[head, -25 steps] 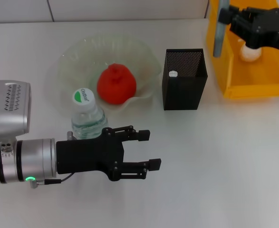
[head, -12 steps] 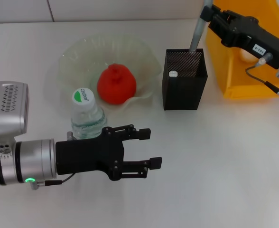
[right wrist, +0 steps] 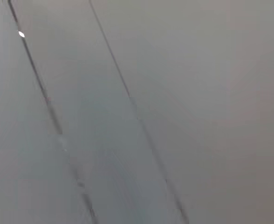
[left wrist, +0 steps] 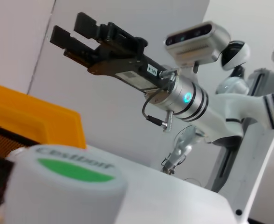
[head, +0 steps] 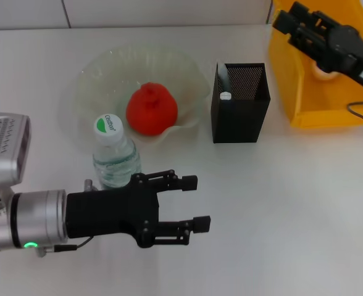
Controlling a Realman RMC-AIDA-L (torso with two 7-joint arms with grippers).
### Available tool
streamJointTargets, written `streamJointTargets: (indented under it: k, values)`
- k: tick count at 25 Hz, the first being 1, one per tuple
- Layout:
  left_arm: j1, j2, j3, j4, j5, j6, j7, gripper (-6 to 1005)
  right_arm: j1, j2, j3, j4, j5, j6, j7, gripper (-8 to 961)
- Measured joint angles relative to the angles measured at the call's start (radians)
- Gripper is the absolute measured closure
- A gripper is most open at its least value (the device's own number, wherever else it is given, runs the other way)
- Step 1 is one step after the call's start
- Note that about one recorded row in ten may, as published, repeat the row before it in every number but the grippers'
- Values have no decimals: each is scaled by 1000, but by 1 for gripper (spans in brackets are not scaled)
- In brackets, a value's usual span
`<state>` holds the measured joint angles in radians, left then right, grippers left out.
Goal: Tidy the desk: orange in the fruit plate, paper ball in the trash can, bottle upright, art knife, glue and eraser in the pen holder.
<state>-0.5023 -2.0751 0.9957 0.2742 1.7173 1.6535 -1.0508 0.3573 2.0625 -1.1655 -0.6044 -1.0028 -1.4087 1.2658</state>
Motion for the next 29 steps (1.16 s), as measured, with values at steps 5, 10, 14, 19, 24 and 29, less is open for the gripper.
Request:
streamJointTargets:
  k: [5,10,14,19,24,29]
  values:
    - [40,10,-1,20,6,146,29,199,-21,-110,10,-61,-155,-364,99,398]
    - [109,26,-5,90,5,218,-11,199,-9,-171,10,-23,-249,-632,158,398]
    - [148,54,-12,123,1,237,-63,199,-18,-142,16,-16,-392,-685,108,398]
    - [178,73,-33,125,1,253,-76,199,-37,-57,116,5,-626,-613,26,398]
    - [203,85,-35,125,13,245,-77,199,-53,-5,212,9,-745,-587,-48,398]
    - [209,88,-35,126,17,247,-77,199,-49,-1,215,33,-759,-575,-50,398]
